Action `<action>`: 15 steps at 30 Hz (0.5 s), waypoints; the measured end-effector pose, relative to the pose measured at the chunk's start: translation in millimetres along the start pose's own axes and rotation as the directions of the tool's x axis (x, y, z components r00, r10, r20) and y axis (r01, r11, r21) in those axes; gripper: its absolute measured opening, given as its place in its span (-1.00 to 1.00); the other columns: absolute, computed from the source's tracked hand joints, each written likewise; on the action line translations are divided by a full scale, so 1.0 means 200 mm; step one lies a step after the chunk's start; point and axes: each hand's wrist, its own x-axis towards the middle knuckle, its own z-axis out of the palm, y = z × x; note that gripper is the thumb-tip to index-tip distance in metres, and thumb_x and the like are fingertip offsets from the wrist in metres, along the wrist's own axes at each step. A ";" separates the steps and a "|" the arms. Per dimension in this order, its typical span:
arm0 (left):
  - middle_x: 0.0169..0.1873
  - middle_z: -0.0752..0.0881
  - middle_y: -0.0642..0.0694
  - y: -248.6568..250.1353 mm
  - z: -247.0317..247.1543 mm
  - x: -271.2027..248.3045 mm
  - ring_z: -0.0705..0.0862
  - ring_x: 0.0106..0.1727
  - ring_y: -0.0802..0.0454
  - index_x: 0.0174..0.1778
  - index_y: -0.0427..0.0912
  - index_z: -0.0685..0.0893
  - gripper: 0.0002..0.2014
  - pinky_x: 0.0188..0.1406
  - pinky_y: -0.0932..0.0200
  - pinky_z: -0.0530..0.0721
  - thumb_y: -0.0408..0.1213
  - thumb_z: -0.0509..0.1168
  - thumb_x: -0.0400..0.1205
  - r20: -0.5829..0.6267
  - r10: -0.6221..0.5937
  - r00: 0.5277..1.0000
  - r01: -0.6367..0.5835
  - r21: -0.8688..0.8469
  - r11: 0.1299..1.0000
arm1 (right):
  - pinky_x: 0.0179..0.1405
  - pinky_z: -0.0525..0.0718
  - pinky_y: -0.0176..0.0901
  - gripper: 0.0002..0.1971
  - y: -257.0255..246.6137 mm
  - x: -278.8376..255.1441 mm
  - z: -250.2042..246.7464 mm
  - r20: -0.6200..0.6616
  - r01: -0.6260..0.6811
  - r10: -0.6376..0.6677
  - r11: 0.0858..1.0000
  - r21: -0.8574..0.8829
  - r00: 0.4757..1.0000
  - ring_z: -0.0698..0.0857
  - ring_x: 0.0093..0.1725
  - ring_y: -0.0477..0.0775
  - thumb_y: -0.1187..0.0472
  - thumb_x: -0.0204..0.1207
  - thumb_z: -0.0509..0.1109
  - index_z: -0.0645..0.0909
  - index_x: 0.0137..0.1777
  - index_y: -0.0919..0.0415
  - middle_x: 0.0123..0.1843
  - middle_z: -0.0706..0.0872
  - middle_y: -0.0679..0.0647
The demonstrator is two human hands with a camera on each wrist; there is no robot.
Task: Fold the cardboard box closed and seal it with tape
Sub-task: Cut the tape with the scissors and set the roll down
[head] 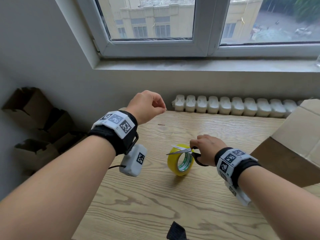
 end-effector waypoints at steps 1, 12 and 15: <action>-0.26 0.76 0.12 -0.02 -0.01 -0.01 0.73 -0.11 0.13 -0.26 0.05 0.75 -0.95 0.06 0.09 0.71 -0.18 0.46 0.52 -0.008 -0.015 1.000 0.015 0.008 1.000 | -0.08 0.60 -0.05 -0.71 -0.02 0.02 0.00 -0.002 0.004 -0.004 1.000 0.002 1.000 0.57 0.15 0.10 -0.01 0.53 0.34 0.55 0.23 -0.03 0.09 0.61 0.02; -0.26 0.76 0.10 -0.27 -0.10 -0.06 0.72 -0.14 0.16 -0.24 0.02 0.75 -0.95 0.03 0.10 0.72 -0.19 0.46 0.53 0.026 -0.115 0.993 0.115 -0.012 0.993 | -0.13 0.55 -0.12 -0.70 -0.14 0.24 -0.03 0.093 0.021 -0.015 0.998 -0.060 0.996 0.59 0.11 0.11 0.04 0.51 0.37 0.57 0.24 0.01 0.09 0.63 0.04; -0.24 0.78 0.10 -0.32 -0.10 -0.06 0.73 -0.10 0.15 -0.24 0.01 0.76 -0.96 0.08 0.07 0.72 -0.19 0.46 0.53 0.047 -0.121 0.992 0.122 -0.023 0.992 | -0.21 0.56 -0.10 -0.66 -0.18 0.30 -0.02 0.141 0.021 -0.009 0.996 -0.089 0.990 0.63 0.05 0.15 0.10 0.48 0.40 0.51 0.24 0.08 0.07 0.64 0.08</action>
